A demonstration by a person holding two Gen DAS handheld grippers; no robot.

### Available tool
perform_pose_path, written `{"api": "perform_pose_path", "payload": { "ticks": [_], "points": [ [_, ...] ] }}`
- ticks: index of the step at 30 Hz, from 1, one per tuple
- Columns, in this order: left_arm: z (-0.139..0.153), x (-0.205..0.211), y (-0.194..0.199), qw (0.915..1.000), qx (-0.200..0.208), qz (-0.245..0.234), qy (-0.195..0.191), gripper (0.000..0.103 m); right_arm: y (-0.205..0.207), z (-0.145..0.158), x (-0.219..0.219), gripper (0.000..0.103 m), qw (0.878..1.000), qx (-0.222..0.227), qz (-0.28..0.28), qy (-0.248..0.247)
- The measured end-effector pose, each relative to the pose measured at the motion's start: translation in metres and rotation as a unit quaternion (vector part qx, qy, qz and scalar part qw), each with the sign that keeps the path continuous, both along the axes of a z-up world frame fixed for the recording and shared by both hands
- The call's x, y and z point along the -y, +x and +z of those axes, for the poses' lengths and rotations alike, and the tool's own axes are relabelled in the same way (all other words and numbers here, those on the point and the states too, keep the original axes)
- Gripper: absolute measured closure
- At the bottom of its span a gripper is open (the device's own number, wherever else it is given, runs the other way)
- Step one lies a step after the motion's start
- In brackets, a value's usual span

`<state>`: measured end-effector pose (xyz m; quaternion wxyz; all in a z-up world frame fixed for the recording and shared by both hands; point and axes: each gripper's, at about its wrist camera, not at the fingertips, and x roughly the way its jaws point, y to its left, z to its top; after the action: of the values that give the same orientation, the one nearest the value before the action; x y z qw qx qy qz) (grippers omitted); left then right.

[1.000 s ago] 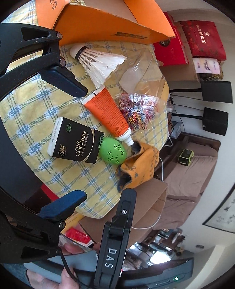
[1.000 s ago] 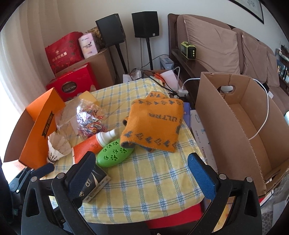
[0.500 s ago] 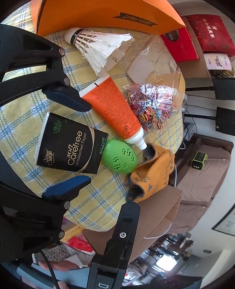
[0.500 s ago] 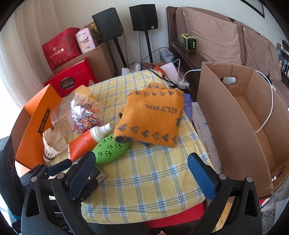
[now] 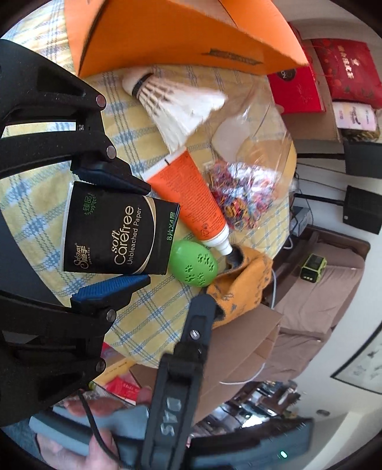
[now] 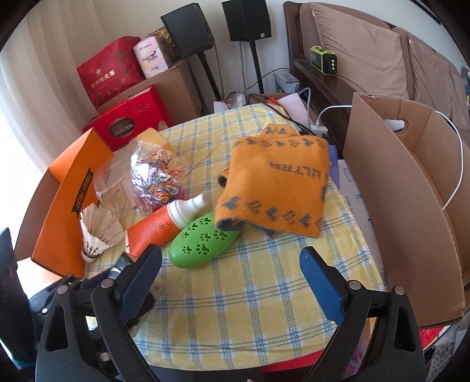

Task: Organize objects
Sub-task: 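Reach the left tool to the black Carefree tissue pack and grasp it, then lift the tissue pack with the left tool while the right tool grasps the green egg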

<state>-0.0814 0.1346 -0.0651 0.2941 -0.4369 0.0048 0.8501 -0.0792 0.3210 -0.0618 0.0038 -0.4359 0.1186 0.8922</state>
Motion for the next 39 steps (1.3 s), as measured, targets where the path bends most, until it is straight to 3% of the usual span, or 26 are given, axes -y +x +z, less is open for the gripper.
{"api": "perform_pose_path", "payload": {
  "ticks": [7,9,23,28,39],
  "points": [
    [0.019,0.030,0.005,0.9996,-0.008,0.023,0.016,0.052,-0.012,-0.010,0.015,0.019,1.000,0.008,0.017,-0.024],
    [0.022,0.036,0.007,0.9994,-0.010,0.028,0.018,0.052,-0.016,-0.013,0.021,0.024,1.000,0.012,0.019,-0.019],
    [0.030,0.064,0.008,0.9981,-0.009,0.049,0.035,0.052,-0.039,-0.035,0.042,0.032,0.998,0.019,0.003,0.055],
    [0.031,0.067,0.009,0.9979,-0.008,0.052,0.038,0.052,-0.043,-0.039,0.039,0.034,0.998,0.020,0.001,0.056],
    [0.033,0.072,0.009,0.9974,-0.008,0.057,0.043,0.052,-0.036,-0.040,0.040,0.049,0.998,0.016,0.025,0.059]
  ]
}}
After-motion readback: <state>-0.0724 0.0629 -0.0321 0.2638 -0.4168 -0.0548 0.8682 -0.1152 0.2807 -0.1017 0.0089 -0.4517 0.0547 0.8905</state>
